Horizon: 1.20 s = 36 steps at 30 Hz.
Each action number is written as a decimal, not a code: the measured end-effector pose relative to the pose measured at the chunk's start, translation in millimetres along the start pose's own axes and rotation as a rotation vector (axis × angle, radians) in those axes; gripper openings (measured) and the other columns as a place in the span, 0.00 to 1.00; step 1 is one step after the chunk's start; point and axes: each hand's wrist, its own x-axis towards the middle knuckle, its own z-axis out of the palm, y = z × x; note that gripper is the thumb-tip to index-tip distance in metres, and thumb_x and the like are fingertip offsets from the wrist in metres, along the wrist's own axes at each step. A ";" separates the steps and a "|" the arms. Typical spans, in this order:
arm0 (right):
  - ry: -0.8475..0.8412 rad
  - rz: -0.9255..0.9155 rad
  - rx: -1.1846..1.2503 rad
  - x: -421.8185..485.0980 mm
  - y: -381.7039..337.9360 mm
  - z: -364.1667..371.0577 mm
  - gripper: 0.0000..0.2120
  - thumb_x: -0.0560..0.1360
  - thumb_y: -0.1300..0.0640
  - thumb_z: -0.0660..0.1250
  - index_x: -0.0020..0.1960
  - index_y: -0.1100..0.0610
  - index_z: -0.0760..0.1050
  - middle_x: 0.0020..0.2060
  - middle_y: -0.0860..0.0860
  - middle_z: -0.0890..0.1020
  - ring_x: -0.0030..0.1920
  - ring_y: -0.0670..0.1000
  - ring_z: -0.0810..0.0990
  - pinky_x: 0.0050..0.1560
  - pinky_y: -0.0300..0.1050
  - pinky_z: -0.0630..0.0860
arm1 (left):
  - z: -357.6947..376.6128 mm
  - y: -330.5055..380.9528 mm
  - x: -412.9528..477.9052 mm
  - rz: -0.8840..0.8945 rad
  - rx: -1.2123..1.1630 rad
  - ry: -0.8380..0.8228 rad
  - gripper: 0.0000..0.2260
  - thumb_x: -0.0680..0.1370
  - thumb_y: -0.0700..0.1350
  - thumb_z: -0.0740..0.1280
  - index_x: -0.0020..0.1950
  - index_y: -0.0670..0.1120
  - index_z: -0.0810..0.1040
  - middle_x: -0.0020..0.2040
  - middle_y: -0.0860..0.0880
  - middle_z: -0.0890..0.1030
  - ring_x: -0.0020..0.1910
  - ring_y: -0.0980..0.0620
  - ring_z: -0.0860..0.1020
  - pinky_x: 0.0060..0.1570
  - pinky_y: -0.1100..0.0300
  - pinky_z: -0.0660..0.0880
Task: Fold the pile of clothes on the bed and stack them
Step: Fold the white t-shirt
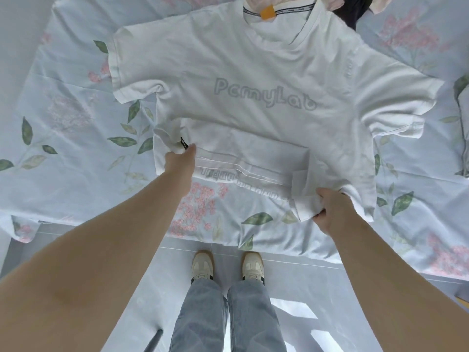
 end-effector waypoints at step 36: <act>0.307 -0.040 -0.788 -53.1 93.3 -173.8 0.10 0.71 0.69 0.62 0.36 0.57 0.66 0.27 0.53 0.64 0.28 0.52 0.60 0.33 0.44 0.58 | -103.6 -191.1 -92.4 -0.458 0.062 0.167 0.14 0.77 0.39 0.64 0.62 0.39 0.69 0.40 0.44 0.72 0.44 0.42 0.76 0.34 0.51 0.77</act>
